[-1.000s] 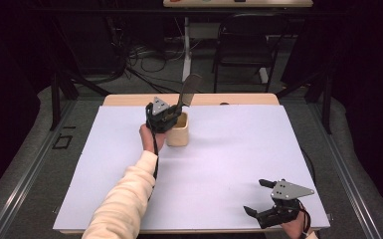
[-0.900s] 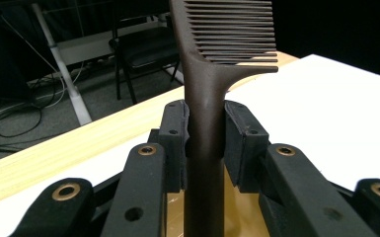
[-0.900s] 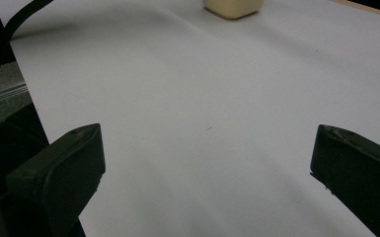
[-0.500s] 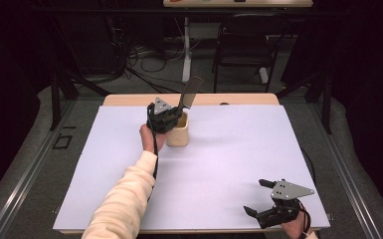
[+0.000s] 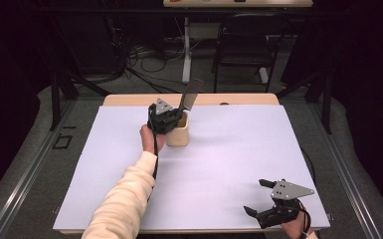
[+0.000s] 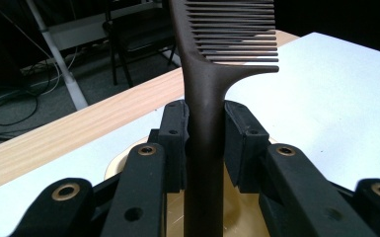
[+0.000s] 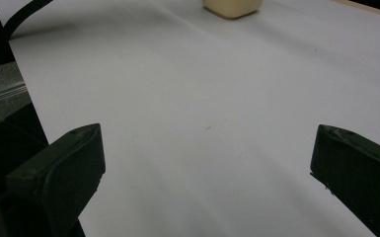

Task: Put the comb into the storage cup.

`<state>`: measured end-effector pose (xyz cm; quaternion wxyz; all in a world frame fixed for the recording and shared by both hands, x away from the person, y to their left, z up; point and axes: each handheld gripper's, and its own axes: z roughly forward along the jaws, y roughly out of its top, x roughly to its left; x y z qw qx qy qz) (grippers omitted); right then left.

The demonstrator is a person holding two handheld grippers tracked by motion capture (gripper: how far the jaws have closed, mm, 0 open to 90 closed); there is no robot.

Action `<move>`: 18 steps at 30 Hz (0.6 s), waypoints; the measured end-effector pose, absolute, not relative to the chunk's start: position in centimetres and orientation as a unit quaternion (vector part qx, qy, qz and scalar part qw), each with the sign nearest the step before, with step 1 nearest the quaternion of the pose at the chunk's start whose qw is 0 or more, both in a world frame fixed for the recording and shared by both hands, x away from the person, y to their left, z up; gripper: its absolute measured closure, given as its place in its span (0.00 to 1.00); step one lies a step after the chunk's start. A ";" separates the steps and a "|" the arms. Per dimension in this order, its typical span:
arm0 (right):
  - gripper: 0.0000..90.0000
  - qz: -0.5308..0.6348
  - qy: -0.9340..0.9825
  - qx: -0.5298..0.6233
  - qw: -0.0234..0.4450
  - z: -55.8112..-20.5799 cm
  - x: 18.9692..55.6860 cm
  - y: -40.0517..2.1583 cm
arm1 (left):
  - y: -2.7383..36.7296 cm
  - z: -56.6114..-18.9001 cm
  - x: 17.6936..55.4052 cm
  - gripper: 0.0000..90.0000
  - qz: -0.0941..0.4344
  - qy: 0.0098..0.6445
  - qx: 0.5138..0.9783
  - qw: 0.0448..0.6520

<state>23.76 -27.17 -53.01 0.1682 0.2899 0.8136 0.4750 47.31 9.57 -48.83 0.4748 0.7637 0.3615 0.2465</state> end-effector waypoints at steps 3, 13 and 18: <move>0.00 0.474 0.814 0.290 0.168 -53.0 23.8 -27.2 | 9.6 -48.9 47.3 0.79 0.245 0.363 0.764 0.474; 0.00 0.475 0.814 0.290 0.169 -53.0 23.8 -27.2 | 9.4 -49.0 47.2 0.79 0.247 0.365 0.768 0.466; 0.00 0.475 0.814 0.290 0.169 -53.0 23.8 -27.2 | 9.4 -49.1 47.2 0.79 0.247 0.364 0.771 0.461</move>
